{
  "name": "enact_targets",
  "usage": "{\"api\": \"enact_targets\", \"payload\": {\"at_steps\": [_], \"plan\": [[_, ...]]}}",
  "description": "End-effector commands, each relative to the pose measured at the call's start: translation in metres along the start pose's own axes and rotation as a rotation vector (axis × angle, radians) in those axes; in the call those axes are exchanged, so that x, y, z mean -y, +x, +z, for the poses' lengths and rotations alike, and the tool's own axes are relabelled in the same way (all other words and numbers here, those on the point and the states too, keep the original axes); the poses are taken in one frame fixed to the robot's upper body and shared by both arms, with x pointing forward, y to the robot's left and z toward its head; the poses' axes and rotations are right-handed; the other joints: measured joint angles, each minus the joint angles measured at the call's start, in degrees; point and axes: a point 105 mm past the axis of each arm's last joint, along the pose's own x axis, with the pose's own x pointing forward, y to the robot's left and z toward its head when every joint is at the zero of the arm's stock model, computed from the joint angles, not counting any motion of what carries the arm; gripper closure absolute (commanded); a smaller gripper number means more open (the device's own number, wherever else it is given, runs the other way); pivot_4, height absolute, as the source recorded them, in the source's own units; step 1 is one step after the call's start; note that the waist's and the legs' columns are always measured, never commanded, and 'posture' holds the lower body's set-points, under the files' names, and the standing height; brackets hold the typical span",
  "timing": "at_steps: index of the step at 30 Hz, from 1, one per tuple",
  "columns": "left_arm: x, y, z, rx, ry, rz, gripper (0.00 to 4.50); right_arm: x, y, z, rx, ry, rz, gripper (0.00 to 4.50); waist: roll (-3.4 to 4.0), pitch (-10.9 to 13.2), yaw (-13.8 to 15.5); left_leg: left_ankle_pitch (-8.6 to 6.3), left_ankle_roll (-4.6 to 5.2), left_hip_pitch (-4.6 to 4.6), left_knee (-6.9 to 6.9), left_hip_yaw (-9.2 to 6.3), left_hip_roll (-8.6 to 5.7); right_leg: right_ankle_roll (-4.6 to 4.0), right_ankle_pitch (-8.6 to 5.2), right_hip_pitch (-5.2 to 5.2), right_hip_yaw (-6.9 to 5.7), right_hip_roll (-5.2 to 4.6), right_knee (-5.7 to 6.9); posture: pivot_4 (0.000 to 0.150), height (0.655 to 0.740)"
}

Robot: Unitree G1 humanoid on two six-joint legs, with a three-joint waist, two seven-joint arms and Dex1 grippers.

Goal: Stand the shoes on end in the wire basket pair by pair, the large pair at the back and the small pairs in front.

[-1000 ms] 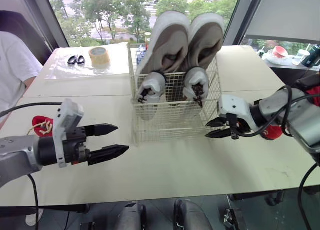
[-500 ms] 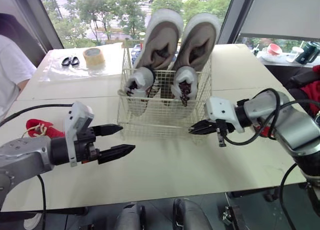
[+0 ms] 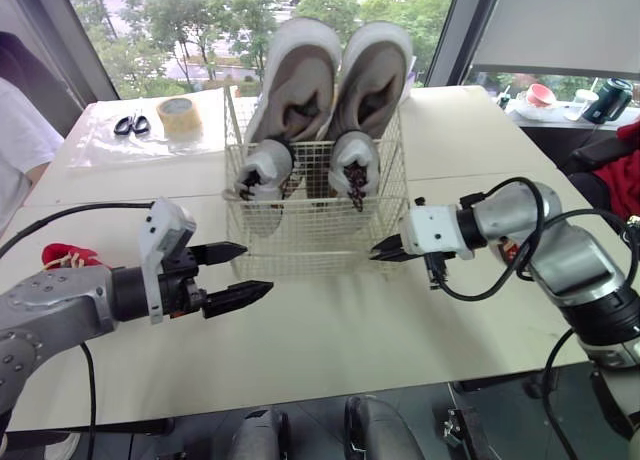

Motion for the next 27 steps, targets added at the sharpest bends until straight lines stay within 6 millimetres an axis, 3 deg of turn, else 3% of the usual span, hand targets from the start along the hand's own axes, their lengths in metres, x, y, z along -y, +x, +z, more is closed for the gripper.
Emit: {"api": "enact_targets", "payload": {"at_steps": [1,7,10,17,20,22,24,25,27], "plan": [[0.003,-0.003,0.006,0.019,0.027,-0.002,0.00,-0.003,0.005,0.036,0.110,-0.113,0.053,4.43,0.00,0.00,0.00,0.05,-0.08,0.00,-0.11,0.00,0.00,-0.02,0.00,-0.04,0.00,0.01,0.00,0.150,0.7400],[0.004,-0.006,0.008,0.029,0.028,0.000,0.00,0.001,0.004,0.031,0.084,-0.073,0.030,4.43,0.00,0.00,0.27,0.13,-0.20,0.01,-0.27,-0.03,0.00,-0.04,0.00,-0.18,-0.01,0.06,0.13,0.150,0.7400],[0.013,-0.010,0.010,0.036,-0.002,-0.059,0.00,0.005,-0.010,0.039,0.138,0.042,-0.005,3.52,0.00,0.00,0.50,0.13,-0.19,0.00,-0.27,-0.03,0.00,-0.10,-0.03,-0.19,-0.01,0.04,0.14,0.150,0.7400],[0.027,-0.010,0.025,0.103,-0.079,-0.201,0.00,0.009,-0.057,0.069,0.247,0.260,-0.087,0.11,-0.03,-0.02,1.65,0.12,-0.18,-0.02,-0.23,-0.17,-0.07,-0.23,-0.10,-0.10,-0.07,-0.09,0.12,0.150,0.7400],[0.032,0.006,0.034,0.166,-0.056,-0.240,0.00,0.021,-0.114,0.075,0.405,0.520,-0.223,0.11,-0.03,-0.02,2.27,0.13,-0.17,-0.02,-0.23,-0.19,-0.11,-0.26,-0.10,-0.05,-0.07,-0.10,0.09,0.150,0.7400],[0.030,0.017,0.041,0.213,-0.048,-0.224,0.00,0.034,-0.141,0.064,0.470,0.620,-0.402,0.11,-0.07,-0.05,2.61,0.13,-0.15,-0.02,-0.22,-0.25,-0.13,-0.28,-0.09,0.03,-0.07,-0.11,0.04,0.150,0.7400],[0.035,0.035,0.040,0.220,-0.040,-0.240,0.00,0.048,-0.177,0.030,0.486,0.688,-0.751,0.11,-0.29,-0.18,2.93,0.12,-0.13,0.02,-0.20,-0.28,-0.15,-0.29,-0.08,0.14,-0.09,-0.10,-0.04,0.150,0.7400],[0.042,0.043,0.037,0.212,-0.036,-0.270,0.00,0.049,-0.195,0.008,0.459,0.716,-0.938,0.05,-0.37,-0.24,3.07,0.10,-0.09,0.08,-0.20,-0.28,-0.15,-0.29,-0.08,0.22,-0.10,-0.09,-0.07,0.150,0.7400],[0.061,0.051,0.031,0.198,-0.056,-0.373,0.00,0.030,-0.215,-0.031,0.342,0.744,-1.161,0.05,-0.51,-0.34,3.69,0.08,-0.06,0.13,-0.22,-0.27,-0.17,-0.26,-0.07,0.34,-0.13,-0.08,-0.14,0.150,0.7400]]}}
